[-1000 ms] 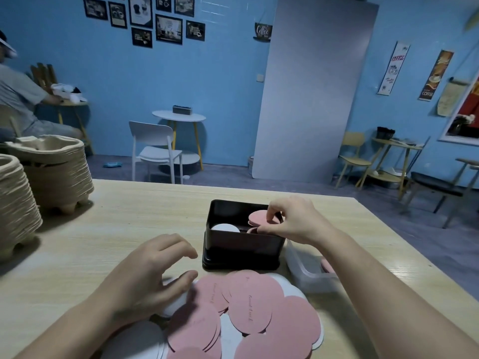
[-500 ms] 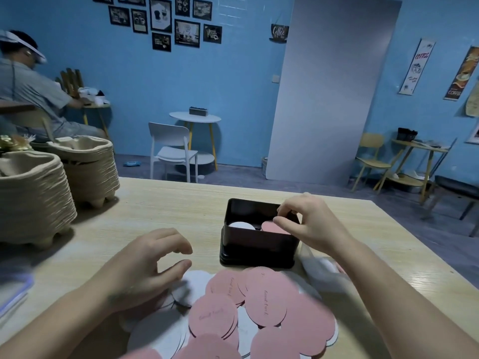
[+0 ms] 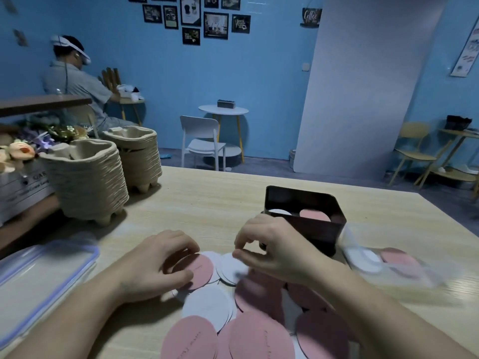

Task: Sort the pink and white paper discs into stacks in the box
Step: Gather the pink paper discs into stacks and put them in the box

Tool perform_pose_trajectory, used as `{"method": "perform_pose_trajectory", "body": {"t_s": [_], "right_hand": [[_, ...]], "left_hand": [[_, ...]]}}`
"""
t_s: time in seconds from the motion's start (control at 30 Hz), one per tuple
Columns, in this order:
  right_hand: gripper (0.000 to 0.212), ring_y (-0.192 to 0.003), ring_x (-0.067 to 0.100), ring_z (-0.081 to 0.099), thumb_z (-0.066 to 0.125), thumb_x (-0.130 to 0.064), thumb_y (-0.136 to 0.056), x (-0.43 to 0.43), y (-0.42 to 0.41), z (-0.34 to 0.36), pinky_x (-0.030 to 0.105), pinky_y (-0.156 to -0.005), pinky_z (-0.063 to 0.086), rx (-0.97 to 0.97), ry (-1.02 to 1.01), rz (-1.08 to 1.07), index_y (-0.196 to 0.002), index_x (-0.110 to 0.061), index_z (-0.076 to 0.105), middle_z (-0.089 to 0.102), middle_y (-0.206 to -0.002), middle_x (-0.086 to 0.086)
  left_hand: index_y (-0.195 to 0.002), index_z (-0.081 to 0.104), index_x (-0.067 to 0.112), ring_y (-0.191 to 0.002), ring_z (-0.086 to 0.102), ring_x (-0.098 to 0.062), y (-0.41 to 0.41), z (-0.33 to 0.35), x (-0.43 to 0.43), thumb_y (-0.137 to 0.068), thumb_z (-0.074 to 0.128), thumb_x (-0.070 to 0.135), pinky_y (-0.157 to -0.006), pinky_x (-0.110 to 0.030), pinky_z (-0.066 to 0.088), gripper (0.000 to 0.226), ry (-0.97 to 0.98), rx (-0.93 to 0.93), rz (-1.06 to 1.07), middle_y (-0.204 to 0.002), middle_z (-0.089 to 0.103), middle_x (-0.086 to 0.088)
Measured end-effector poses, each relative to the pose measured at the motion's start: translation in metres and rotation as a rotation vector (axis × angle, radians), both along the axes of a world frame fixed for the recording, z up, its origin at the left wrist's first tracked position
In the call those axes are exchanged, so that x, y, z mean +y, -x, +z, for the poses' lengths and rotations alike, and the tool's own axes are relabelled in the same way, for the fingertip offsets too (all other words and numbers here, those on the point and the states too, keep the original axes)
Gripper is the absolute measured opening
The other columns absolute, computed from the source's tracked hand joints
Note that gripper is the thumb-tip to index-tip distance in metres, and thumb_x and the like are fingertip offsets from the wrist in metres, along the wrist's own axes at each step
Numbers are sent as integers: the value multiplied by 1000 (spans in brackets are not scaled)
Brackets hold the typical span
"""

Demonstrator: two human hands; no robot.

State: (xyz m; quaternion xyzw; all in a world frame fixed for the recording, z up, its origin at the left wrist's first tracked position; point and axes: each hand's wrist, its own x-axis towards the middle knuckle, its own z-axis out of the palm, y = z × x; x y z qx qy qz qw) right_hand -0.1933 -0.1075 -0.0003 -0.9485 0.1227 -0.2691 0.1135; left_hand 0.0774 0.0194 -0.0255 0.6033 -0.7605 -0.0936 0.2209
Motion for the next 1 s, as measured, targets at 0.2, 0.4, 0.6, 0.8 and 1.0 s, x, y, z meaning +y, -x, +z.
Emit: {"method": "perform_pose_trajectory", "body": {"t_s": [0.2, 0.4, 0.6, 0.8, 1.0], "right_hand": [[14, -98, 17, 63, 73, -33, -95, 12, -26, -31, 39, -86, 52, 78, -61, 64, -99, -19, 70, 69, -102, -4], [16, -107, 18, 64, 71, -36, -96, 12, -24, -34, 37, -92, 52, 89, -74, 52, -101, -20, 69, 68, -112, -3], [23, -117, 12, 62, 69, -42, -96, 14, -22, -32, 35, -98, 51, 105, -90, 21, -109, -24, 70, 66, -124, -7], [34, -131, 11, 58, 77, -47, -91, 15, -19, -29, 33, -103, 48, 80, -180, 32, -113, -24, 66, 66, -131, -1], [26, -116, 11, 65, 83, -43, -85, 14, -21, -30, 36, -94, 53, 54, -211, 32, -94, -25, 68, 69, -120, -1]], "left_hand": [[-125, 60, 41, -116, 49, 4, -2, -2, 1, -70, 75, 66, -98, -28, 47, 62, -72, -8, -23, -119, 53, 31], [-123, 61, 40, -119, 52, 2, -5, -3, -1, -63, 83, 68, -100, -27, 49, 70, -99, 35, -19, -121, 53, 29], [-123, 63, 40, -115, 56, 1, -5, -2, -1, -69, 84, 62, -94, -26, 52, 62, -50, 81, 4, -118, 56, 28], [-133, 62, 39, -113, 58, -1, 12, -3, -6, -74, 79, 73, -92, -30, 54, 70, 23, 123, -28, -115, 58, 25], [-135, 62, 33, -115, 59, 6, 16, -6, -8, -69, 77, 78, -94, -23, 54, 81, 43, 174, -13, -119, 64, 26]]}}
